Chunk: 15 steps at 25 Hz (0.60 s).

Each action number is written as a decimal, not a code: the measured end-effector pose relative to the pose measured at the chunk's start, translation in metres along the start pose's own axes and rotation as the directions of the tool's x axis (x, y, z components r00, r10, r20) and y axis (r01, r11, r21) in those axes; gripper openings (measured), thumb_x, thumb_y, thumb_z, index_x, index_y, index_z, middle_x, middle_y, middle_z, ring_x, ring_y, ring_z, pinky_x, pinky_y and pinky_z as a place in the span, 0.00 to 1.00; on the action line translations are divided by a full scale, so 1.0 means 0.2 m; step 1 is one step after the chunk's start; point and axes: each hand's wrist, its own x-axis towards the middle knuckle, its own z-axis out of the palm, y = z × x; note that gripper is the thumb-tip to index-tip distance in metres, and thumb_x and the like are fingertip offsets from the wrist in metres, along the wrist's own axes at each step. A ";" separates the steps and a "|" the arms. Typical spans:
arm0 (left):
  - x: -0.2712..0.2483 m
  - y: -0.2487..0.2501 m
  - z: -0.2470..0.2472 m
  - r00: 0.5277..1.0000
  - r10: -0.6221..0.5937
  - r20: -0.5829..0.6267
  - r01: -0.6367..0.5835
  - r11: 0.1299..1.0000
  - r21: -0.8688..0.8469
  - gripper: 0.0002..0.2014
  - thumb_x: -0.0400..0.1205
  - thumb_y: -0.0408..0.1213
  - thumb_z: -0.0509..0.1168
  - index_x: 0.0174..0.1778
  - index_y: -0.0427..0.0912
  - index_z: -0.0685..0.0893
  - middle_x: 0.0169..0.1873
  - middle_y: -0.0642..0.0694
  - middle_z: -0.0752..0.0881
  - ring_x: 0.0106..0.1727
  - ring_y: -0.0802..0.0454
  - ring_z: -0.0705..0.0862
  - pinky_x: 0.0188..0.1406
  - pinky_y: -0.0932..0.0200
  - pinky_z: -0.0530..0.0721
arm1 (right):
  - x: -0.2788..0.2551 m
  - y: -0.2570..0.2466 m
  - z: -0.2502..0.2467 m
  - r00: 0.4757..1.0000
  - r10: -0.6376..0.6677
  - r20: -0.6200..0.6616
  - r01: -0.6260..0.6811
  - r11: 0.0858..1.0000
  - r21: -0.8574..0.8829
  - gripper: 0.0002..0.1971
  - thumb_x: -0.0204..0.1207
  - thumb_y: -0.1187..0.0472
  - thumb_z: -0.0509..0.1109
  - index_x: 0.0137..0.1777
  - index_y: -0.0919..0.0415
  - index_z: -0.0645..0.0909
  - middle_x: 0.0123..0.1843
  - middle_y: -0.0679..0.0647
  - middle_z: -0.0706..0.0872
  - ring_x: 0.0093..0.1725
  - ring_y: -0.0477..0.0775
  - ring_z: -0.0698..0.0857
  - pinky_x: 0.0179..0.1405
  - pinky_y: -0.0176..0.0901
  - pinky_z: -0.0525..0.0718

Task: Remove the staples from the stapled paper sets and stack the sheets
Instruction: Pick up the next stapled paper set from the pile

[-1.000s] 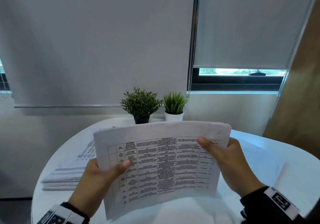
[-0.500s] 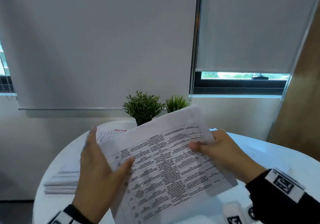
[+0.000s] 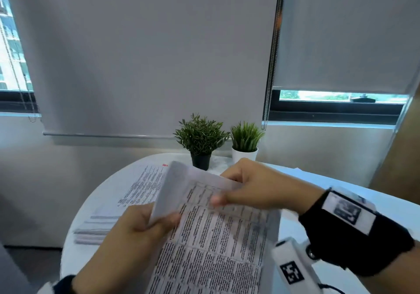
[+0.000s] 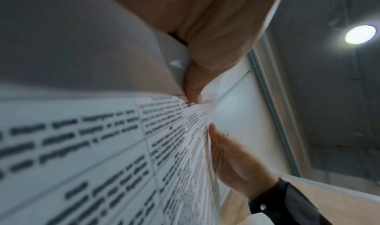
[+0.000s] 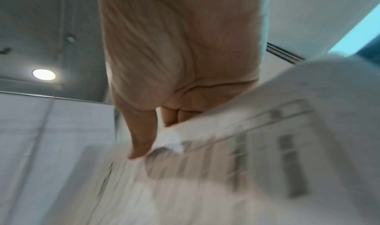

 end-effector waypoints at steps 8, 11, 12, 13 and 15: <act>-0.08 -0.27 -0.14 0.922 -0.233 -0.309 0.209 0.972 -0.110 0.16 0.76 0.33 0.74 0.22 0.47 0.91 0.26 0.50 0.91 0.39 0.47 0.88 0.42 0.57 0.79 | 0.50 0.62 -0.06 0.897 0.337 -0.286 -0.427 0.828 -0.363 0.22 0.83 0.50 0.64 0.69 0.66 0.78 0.69 0.62 0.82 0.67 0.61 0.80 0.63 0.47 0.77; -0.11 -0.32 -0.17 0.908 -0.289 -0.303 0.247 0.954 -0.171 0.12 0.77 0.33 0.73 0.26 0.45 0.92 0.28 0.50 0.91 0.40 0.49 0.88 0.36 0.62 0.74 | 0.59 0.75 0.06 0.903 0.400 -0.155 -0.410 0.703 -0.581 0.28 0.82 0.43 0.63 0.74 0.62 0.72 0.73 0.59 0.77 0.71 0.60 0.77 0.68 0.46 0.75; -0.11 -0.34 -0.17 0.913 -0.299 -0.278 0.251 0.948 -0.197 0.11 0.77 0.33 0.73 0.28 0.45 0.93 0.29 0.48 0.92 0.40 0.48 0.89 0.37 0.62 0.75 | 0.61 0.78 0.09 0.913 0.393 -0.110 -0.368 0.677 -0.637 0.26 0.80 0.41 0.64 0.68 0.60 0.76 0.68 0.59 0.81 0.67 0.60 0.79 0.65 0.47 0.78; -0.12 -0.36 -0.18 0.917 -0.303 -0.259 0.249 0.943 -0.222 0.11 0.77 0.32 0.73 0.29 0.45 0.93 0.31 0.47 0.92 0.40 0.46 0.90 0.38 0.61 0.76 | 0.64 0.80 0.13 0.915 0.396 -0.077 -0.341 0.657 -0.672 0.20 0.78 0.39 0.65 0.58 0.55 0.79 0.61 0.57 0.84 0.61 0.60 0.82 0.61 0.46 0.81; -0.13 -0.38 -0.20 0.922 -0.310 -0.230 0.252 0.935 -0.251 0.09 0.79 0.33 0.71 0.35 0.44 0.94 0.33 0.45 0.93 0.36 0.49 0.91 0.37 0.61 0.77 | 0.66 0.83 0.19 0.918 0.394 -0.048 -0.316 0.652 -0.689 0.15 0.75 0.38 0.67 0.39 0.48 0.75 0.52 0.53 0.85 0.54 0.58 0.84 0.51 0.42 0.80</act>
